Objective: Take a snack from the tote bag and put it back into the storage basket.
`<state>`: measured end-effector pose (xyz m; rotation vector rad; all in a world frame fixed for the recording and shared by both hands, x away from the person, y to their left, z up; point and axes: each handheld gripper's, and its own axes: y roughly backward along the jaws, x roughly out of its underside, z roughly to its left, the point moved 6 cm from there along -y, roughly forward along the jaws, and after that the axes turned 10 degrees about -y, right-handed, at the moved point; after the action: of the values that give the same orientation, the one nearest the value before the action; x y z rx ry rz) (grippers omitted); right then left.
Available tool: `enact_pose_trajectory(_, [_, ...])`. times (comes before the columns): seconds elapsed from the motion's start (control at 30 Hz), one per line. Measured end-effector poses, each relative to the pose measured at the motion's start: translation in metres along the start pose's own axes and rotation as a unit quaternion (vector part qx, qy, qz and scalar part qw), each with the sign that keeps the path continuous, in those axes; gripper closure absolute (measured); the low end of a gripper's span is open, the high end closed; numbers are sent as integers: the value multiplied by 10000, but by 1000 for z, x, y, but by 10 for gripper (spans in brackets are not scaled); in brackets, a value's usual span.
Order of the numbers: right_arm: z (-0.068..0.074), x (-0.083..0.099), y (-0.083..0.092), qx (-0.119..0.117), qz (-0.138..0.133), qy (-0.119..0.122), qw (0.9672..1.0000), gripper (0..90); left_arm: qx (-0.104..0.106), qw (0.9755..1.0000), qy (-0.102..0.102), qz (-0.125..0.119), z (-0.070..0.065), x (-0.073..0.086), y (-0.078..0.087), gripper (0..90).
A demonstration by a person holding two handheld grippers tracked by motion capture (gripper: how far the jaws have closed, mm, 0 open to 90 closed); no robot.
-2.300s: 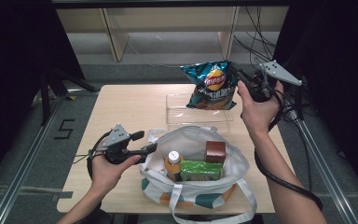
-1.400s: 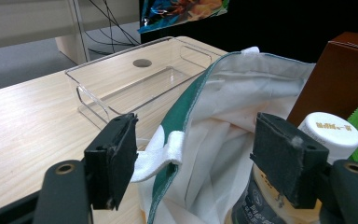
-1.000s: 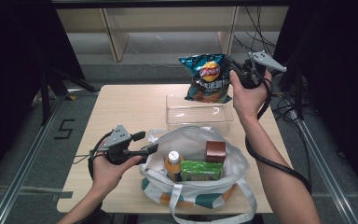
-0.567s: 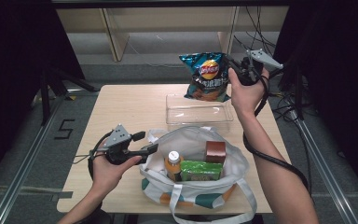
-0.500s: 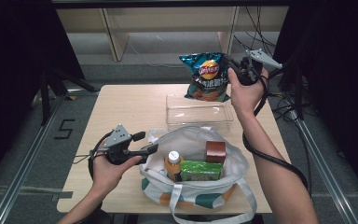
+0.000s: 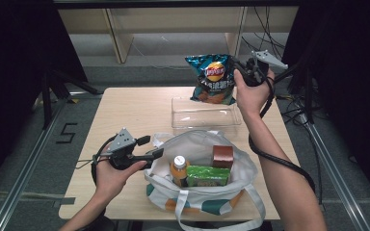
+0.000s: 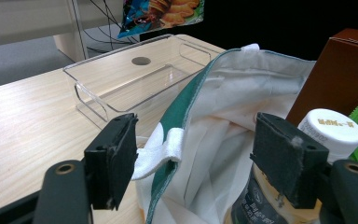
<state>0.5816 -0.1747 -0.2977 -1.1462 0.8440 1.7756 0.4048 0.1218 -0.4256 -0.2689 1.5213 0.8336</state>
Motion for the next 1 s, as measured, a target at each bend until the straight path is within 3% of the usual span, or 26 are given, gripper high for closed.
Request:
enact_pose_trajectory(0.6, [-9, 5, -11, 149, 104, -159, 9997, 899, -5, 10000, 2, -3, 0, 0, 0, 299])
enact_pose_trajectory(0.63, [-11, 5, -13, 176, 111, -67, 9998, 899, -9, 10000, 9, -6, 0, 0, 0, 299])
enact_pose_trajectory(0.67, [-9, 6, -13, 146, 93, -185, 9997, 899, -9, 10000, 13, -8, 1, 0, 0, 299])
enact_pose_trajectory(0.73, [-11, 7, -14, 185, 146, -133, 9996, 899, -6, 10000, 11, -2, 0, 0, 0, 300])
enact_pose_trajectory(0.77, [-10, 7, -16, 209, 82, -253, 9994, 899, 2, 10000, -20, 3, 1, 0, 0, 299])
enact_pose_trajectory(0.9, [-13, 9, -19, 185, 129, -150, 9996, 899, 39, 10000, 13, -26, 0, 0, -1, 299])
enact_pose_trajectory(1.0, [-15, 11, -22, 205, 113, -207, 9995, 899, 4, 10000, -3, 2, 0, 0, -1, 299])
